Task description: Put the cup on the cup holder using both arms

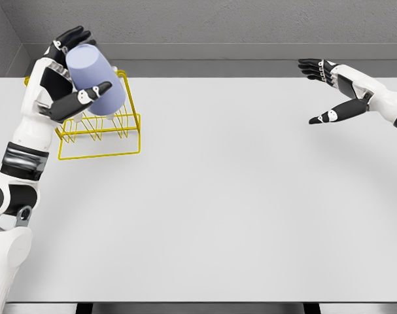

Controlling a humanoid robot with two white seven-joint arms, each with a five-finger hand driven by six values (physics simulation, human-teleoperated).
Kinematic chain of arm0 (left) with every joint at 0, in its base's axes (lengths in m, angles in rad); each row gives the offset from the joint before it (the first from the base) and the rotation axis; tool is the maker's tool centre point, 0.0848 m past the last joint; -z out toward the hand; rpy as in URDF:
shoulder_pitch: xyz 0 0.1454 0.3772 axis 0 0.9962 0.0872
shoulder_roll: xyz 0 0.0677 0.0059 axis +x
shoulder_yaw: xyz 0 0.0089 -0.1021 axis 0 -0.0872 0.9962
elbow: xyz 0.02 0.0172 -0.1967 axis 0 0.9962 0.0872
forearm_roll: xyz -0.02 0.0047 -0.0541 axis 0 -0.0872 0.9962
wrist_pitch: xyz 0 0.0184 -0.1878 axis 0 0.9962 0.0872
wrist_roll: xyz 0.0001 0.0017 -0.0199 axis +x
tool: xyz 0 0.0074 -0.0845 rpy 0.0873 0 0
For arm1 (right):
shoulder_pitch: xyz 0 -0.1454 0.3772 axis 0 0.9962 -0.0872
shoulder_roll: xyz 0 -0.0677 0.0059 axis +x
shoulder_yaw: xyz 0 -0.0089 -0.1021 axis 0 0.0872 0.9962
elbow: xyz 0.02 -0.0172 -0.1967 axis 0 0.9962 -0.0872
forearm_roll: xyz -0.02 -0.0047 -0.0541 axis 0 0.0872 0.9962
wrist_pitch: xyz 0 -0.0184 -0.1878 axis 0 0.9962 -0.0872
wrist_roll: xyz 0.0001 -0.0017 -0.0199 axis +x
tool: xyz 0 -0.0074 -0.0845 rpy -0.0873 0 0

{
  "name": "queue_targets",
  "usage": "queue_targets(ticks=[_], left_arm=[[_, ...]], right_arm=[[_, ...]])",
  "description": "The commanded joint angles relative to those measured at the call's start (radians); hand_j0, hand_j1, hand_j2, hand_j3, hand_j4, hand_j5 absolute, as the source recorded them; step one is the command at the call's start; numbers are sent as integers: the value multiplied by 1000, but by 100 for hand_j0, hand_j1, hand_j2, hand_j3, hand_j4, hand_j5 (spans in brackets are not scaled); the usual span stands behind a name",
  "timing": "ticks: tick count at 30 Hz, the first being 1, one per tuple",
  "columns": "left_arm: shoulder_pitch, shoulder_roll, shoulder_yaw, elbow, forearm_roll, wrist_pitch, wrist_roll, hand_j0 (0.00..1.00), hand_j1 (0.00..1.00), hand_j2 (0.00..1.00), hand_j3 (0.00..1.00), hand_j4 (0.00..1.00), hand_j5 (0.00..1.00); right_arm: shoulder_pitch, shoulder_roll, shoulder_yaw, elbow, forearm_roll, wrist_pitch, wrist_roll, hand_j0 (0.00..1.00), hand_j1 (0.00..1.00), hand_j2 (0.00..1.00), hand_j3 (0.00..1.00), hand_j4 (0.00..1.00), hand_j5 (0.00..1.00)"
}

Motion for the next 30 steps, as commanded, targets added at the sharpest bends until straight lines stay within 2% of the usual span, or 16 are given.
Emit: queue_targets(ticks=[1,9,17,20,24,28,30], left_arm=[[0,0,0,-1,-1,5,1,100,100,100,100,100,100],[0,0,0,-1,-1,7,1,100,100,100,100,100,100],[43,3,0,-13,8,-9,-4,100,100,100,100,100,100],[80,8,0,-13,5,-176,-7,100,100,100,100,100,100],[117,72,1,-16,5,-320,-6,100,100,100,100,100,100],[170,77,-11,-17,-1,-414,-9,100,100,100,100,100,100],[184,77,-12,-17,-6,-417,-10,100,100,100,100,100,100]], right_arm=[[0,-1,-1,-1,-6,1,0,100,100,100,100,100,100],[0,-1,-1,-1,-6,1,0,100,100,100,100,100,100],[0,-1,1,-1,-6,1,0,100,100,100,100,100,100],[0,-1,1,1,-6,1,0,100,100,100,100,100,100],[0,-1,1,2,-6,1,0,100,100,100,100,100,100],[0,0,3,1,-6,1,0,100,100,100,100,100,100],[0,0,3,1,-6,1,0,100,100,100,100,100,100]])
